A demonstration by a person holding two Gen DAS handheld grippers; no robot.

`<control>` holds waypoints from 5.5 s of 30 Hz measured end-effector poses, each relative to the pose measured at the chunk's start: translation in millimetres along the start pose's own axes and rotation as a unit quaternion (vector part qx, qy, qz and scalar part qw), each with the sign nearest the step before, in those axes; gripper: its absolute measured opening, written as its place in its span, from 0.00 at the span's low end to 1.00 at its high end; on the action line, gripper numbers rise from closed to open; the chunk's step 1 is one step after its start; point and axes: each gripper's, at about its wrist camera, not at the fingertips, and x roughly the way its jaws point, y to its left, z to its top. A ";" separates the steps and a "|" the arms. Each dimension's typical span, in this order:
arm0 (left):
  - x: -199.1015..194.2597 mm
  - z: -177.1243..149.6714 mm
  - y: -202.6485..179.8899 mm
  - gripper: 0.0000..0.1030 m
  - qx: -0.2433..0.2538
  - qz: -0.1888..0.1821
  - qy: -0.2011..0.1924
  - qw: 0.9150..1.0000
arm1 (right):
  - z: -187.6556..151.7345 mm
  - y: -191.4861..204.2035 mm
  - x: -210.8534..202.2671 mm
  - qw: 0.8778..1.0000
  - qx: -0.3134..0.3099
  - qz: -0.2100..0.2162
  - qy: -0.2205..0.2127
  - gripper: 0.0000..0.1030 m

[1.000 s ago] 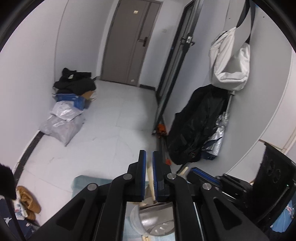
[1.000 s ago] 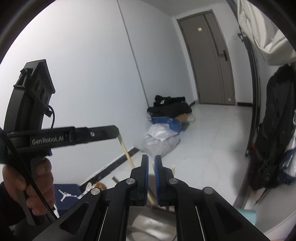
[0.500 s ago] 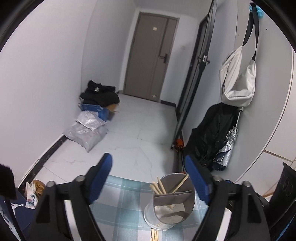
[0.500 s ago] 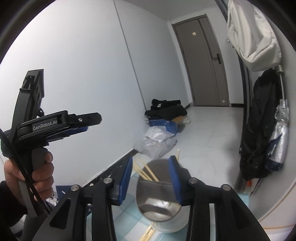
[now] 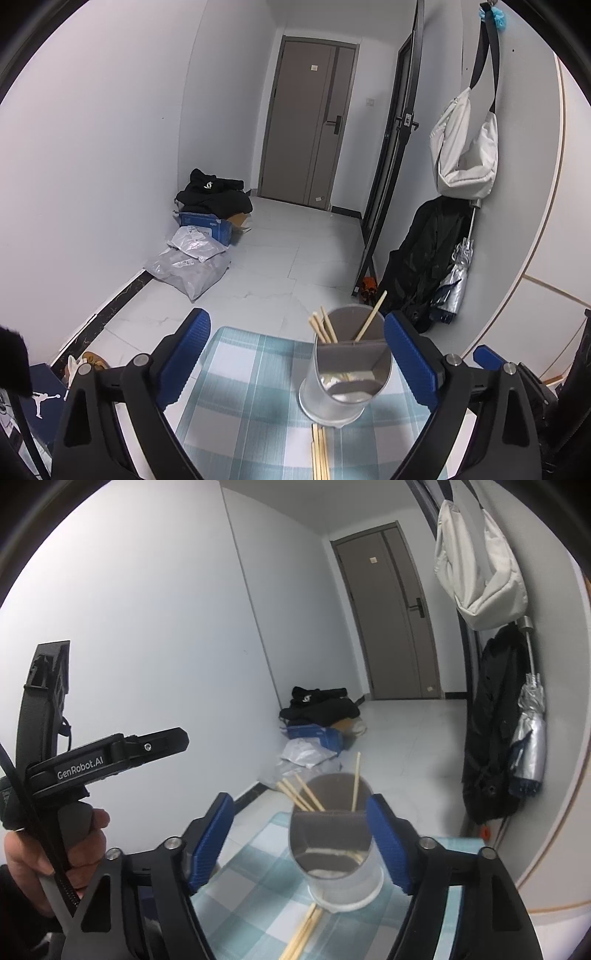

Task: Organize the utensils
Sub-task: 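Open both grippers to drop the chopsticks into the holder, then move both grippers down to the loose chopsticks beside the holder, then close the right gripper on a chopstick while the left gripper grasps another, then lift both held chopsticks up over the utensil holder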

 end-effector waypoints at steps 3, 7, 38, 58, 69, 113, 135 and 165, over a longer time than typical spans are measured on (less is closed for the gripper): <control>-2.3 -10.0 1.4 0.91 0.000 -0.005 0.002 1.000 | -9.6 0.7 -2.0 1.000 0.000 -0.015 0.005 0.76; -4.2 -22.4 1.8 0.91 0.002 -0.007 0.006 1.000 | -25.4 3.0 -3.0 0.999 0.001 -0.035 0.023 0.76; 63.3 -86.4 49.1 0.91 -0.050 0.038 0.138 0.988 | -136.4 -22.4 93.2 0.958 0.032 -0.090 0.269 0.75; 70.1 -84.3 67.6 0.91 -0.093 0.050 0.161 0.981 | -164.9 1.3 131.9 0.938 -0.033 -0.103 0.329 0.46; 67.6 -84.9 79.0 0.91 -0.108 0.054 0.160 0.980 | -165.4 10.3 134.5 0.933 -0.045 -0.121 0.335 0.09; 113.0 -123.5 28.5 0.91 0.008 0.007 0.290 0.957 | -135.9 -59.3 124.8 0.940 0.131 -0.023 0.314 0.03; 139.9 -136.9 -3.9 0.58 0.047 0.036 0.329 0.942 | -119.0 -120.6 86.1 0.929 0.277 0.026 0.242 0.04; 63.4 -80.5 22.2 0.03 -0.077 -0.019 0.172 0.982 | -89.2 -72.4 62.9 0.974 0.167 0.009 0.155 0.04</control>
